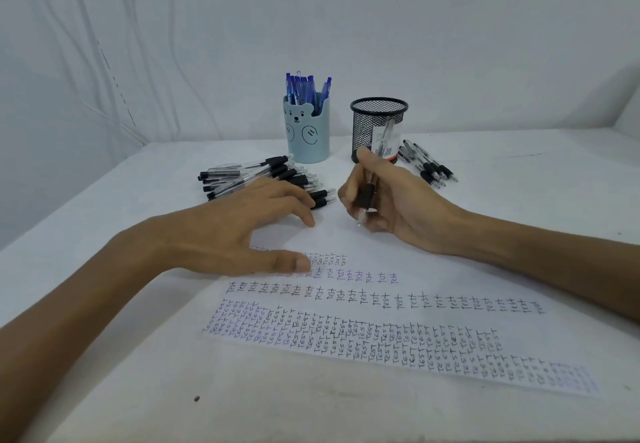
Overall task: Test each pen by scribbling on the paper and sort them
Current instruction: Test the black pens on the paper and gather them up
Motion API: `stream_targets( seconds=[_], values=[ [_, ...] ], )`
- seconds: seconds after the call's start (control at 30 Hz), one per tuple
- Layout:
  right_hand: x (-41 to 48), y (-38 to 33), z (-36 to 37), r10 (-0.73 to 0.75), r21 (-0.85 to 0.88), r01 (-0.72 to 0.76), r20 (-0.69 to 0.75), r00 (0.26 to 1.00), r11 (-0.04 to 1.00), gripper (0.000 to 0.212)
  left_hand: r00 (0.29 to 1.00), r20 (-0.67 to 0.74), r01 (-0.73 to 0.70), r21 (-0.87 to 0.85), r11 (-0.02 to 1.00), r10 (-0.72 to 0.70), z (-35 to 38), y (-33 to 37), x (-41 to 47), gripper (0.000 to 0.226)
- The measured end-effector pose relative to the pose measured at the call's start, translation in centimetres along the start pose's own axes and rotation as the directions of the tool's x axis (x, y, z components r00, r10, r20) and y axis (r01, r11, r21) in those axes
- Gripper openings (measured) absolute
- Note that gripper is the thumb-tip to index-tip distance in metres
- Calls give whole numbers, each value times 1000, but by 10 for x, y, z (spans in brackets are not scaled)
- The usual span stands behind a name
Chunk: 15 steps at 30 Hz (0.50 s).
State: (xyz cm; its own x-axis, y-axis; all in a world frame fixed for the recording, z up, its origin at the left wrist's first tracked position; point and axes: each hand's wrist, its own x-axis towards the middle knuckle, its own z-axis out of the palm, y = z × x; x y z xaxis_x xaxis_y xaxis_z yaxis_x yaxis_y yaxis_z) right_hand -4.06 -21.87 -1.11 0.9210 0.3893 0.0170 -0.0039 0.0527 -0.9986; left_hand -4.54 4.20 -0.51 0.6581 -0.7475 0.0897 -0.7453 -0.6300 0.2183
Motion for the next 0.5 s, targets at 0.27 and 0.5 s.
stream_targets(
  seconds=[0.27, 0.5],
  values=[
    [0, 2, 0, -41, 45, 40, 11, 999, 998, 31, 980, -188, -47, 89, 995, 63, -1, -11, 2, 34],
    [0, 3, 2, -81, 40, 82, -21, 996, 996, 37, 985, -167, -23, 116, 993, 42, 1, -20, 0, 32]
  ],
)
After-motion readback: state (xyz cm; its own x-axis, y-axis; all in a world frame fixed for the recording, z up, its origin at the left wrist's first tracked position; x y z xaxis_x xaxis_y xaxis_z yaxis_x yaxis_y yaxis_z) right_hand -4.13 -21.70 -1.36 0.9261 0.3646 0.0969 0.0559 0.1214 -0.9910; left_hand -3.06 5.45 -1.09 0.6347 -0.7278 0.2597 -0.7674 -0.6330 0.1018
